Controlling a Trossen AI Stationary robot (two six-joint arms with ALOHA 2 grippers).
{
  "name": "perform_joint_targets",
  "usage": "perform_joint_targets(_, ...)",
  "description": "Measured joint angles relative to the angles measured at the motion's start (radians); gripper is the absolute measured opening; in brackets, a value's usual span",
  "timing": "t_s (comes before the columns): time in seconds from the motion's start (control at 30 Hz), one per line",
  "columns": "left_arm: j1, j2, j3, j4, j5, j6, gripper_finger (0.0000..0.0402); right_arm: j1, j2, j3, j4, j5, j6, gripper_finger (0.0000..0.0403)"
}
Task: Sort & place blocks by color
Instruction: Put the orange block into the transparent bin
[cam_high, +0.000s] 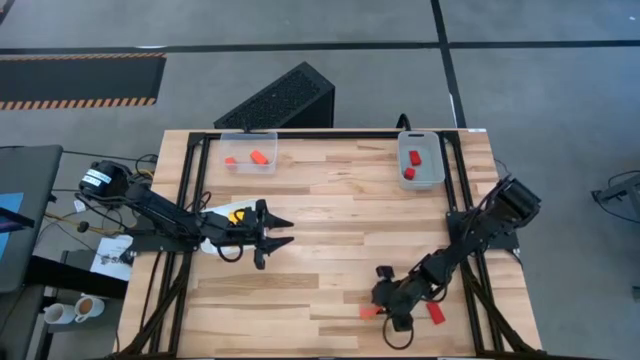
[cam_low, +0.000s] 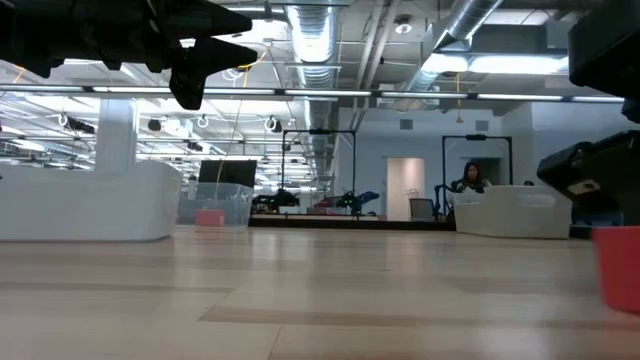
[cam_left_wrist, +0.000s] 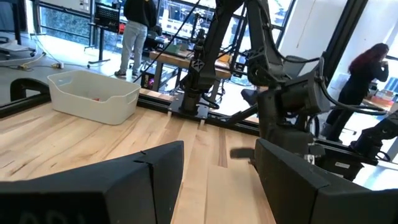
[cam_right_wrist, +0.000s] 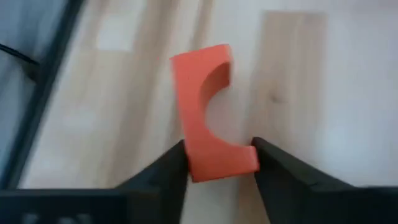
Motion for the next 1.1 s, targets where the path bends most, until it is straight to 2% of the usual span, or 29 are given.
perform_joint_targets(0.13, 0.0, 0.0, 0.0, -0.011, 0.007, -0.025, 0.0184, -0.034, -0.056, -0.002, -0.068, 0.002, 0.056, 0.0117)
perform_joint_targets(0.27, 0.0, 0.0, 0.0, -0.018, 0.01, -0.043, 0.0184, -0.08, -0.088, -0.002, -0.113, 0.063, 0.034, 0.0117)
perform_joint_targets(0.47, 0.0, 0.0, 0.0, -0.018, 0.01, -0.047, 0.0184, -0.195, -0.112, -0.002, -0.06, 0.161, -0.098, 0.0117)
perform_joint_targets(0.63, 0.009, 0.006, 0.0, -0.02, -0.036, -0.193, 0.0191, -0.311, -0.11, -0.001, 0.014, 0.336, -0.221, 0.0135)
perform_joint_targets(0.73, 0.026, 0.005, 0.0, -0.042, -0.049, -0.259, 0.0207, -0.373, -0.103, -0.001, 0.047, 0.411, -0.273, 0.0135)
perform_joint_targets(0.87, 0.054, 0.014, 0.011, -0.075, -0.047, -0.296, 0.0239, -0.427, -0.103, 0.021, 0.101, 0.421, -0.326, 0.0122)
perform_joint_targets(1.1, 0.097, 0.144, 0.106, -0.092, -0.036, -0.325, 0.0303, -0.449, -0.104, 0.12, 0.068, 0.523, -0.467, 0.0139)
